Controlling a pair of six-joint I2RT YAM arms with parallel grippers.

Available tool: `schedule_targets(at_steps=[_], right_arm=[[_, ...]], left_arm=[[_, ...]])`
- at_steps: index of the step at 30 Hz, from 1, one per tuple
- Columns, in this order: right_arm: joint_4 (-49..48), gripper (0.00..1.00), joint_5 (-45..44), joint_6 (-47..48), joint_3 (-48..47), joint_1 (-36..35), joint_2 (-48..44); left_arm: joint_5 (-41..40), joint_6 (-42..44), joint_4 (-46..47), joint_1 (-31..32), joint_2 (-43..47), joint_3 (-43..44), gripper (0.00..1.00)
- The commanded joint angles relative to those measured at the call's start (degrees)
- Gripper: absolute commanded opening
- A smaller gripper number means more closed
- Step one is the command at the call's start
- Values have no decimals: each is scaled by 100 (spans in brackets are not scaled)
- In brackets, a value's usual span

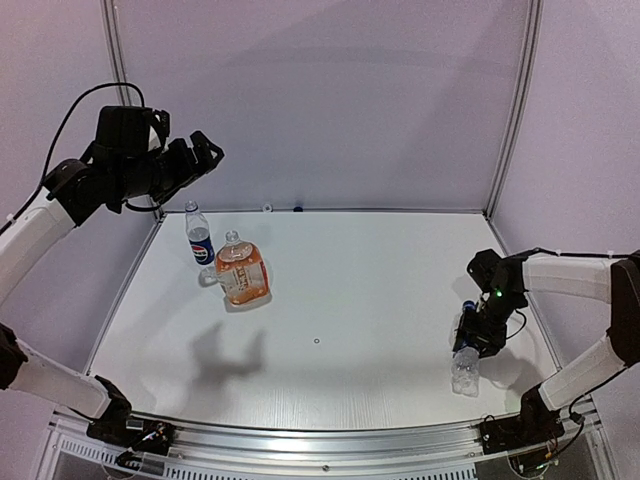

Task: Unscrew the bottle caps

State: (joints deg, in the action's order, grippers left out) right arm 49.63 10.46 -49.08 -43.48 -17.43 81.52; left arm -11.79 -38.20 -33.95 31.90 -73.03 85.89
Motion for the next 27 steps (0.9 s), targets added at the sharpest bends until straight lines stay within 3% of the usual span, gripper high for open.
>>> schedule_targets(at_steps=[1,7,12,15,18,21,27], right_arm=[[-5,52,-53,165,-478,-220,-397],[-816,51,92,468,-1236,-694,-635],[-1693,54,-947,1136,-2257,-1998,-245],[-2607,54,-1212,1661,-2563,-2530,55],[-3552,53,-917,2001,-2772,-2812,333],[-3874,51,-504,2421,-3226,-3077,719],[-4138,50,96,3067,-3946,-3538,1201]], left_arm=[[1074,668,28,-184,94,-51,99],[2339,1221,-258,-453,253,-143,99],[3336,1692,-265,-575,274,10,99],[4394,1594,238,-710,167,-58,99],[5345,1284,886,-770,62,-125,97],[5582,1081,973,-805,-108,58,90],[6069,1177,994,-928,-394,322,86]])
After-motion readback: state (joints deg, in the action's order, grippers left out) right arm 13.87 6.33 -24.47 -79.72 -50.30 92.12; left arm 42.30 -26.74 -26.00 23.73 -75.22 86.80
